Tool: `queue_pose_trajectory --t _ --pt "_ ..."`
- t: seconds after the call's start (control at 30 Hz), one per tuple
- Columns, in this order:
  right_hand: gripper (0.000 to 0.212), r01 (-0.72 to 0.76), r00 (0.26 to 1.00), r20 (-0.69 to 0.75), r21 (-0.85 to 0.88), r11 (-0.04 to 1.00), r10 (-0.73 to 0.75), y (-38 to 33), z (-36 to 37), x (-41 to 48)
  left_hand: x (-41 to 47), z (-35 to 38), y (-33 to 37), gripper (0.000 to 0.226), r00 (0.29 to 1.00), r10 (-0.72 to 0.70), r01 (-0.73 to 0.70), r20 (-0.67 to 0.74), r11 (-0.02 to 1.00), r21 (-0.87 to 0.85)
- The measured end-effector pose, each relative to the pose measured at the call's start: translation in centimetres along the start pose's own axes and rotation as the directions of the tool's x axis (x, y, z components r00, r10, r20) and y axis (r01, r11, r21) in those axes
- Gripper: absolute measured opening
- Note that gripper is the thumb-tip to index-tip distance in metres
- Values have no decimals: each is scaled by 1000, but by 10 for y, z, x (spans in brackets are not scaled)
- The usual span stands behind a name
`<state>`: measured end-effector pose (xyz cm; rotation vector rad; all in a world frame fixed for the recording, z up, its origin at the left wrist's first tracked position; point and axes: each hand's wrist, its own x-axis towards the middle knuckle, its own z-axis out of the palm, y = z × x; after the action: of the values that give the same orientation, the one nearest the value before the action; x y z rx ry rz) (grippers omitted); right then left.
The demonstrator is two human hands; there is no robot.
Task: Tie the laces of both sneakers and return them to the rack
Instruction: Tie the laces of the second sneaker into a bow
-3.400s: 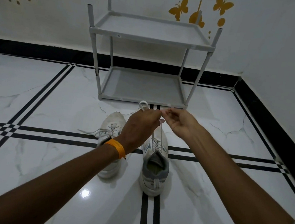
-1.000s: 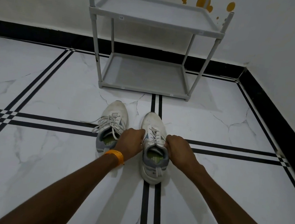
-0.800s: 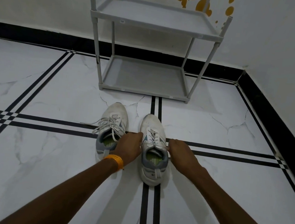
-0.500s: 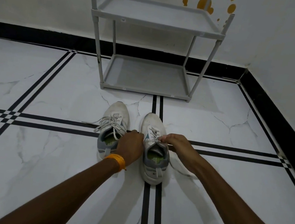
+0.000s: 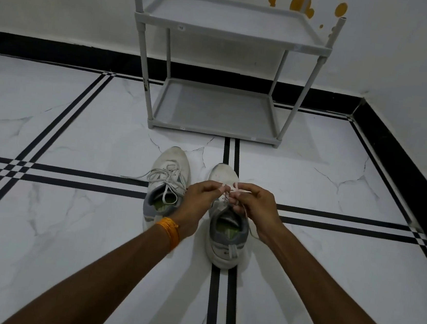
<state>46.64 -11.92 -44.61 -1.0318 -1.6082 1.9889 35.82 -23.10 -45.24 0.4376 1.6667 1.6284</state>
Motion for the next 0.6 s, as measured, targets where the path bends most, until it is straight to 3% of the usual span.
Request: queue_pose_trajectory --t 0.1,0.2,0.27,0.43,0.6 --pt "22 39 999 -9 -161 986 -41 3 -2 0 4 3 -4 18 985 169 -162 -42 977 137" --pt "25 59 998 -11 -223 973 -63 6 -1 2 7 6 -6 15 939 344 -310 -29 876 370" --pt "26 62 998 7 -231 971 -62 5 -1 3 7 8 -8 16 908 418 -368 -20 820 438" --pt "17 32 985 172 -176 984 -1 -4 -4 0 11 7 -16 19 888 459 -411 -16 809 419" --pt "21 15 979 202 -208 978 28 -5 -8 5 8 15 -18 21 869 485 -471 96 755 457"
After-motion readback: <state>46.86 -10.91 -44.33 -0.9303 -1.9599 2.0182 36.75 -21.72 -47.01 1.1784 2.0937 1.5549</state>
